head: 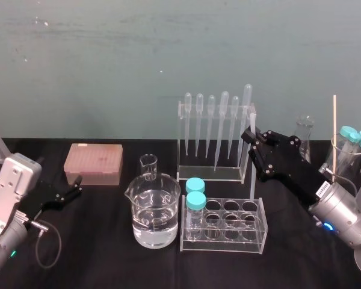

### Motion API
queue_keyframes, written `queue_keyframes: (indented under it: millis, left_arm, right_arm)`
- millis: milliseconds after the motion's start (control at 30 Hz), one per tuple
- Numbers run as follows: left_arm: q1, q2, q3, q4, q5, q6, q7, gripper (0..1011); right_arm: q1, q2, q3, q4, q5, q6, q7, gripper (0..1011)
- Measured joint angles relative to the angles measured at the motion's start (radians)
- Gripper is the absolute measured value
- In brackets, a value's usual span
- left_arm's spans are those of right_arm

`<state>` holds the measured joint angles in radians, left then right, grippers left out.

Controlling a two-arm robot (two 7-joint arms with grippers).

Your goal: Pick up the stirring rod with one hand, then place it down.

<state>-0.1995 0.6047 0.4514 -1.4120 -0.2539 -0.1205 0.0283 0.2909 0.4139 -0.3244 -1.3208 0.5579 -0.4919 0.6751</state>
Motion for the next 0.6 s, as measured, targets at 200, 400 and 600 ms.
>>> queue_keyframes:
  millis: [200, 400, 600]
  left_arm:
    - [0.0, 0.0, 0.0, 0.0, 0.0, 0.0, 0.0, 1000]
    - [0.0, 0.0, 0.0, 0.0, 0.0, 0.0, 0.0, 1000]
    - [0.0, 0.0, 0.0, 0.0, 0.0, 0.0, 0.0, 1000]
  right_arm:
    - [0.0, 0.0, 0.0, 0.0, 0.0, 0.0, 0.0, 66]
    - [0.0, 0.0, 0.0, 0.0, 0.0, 0.0, 0.0, 66]
    - [0.0, 0.0, 0.0, 0.0, 0.0, 0.0, 0.0, 66]
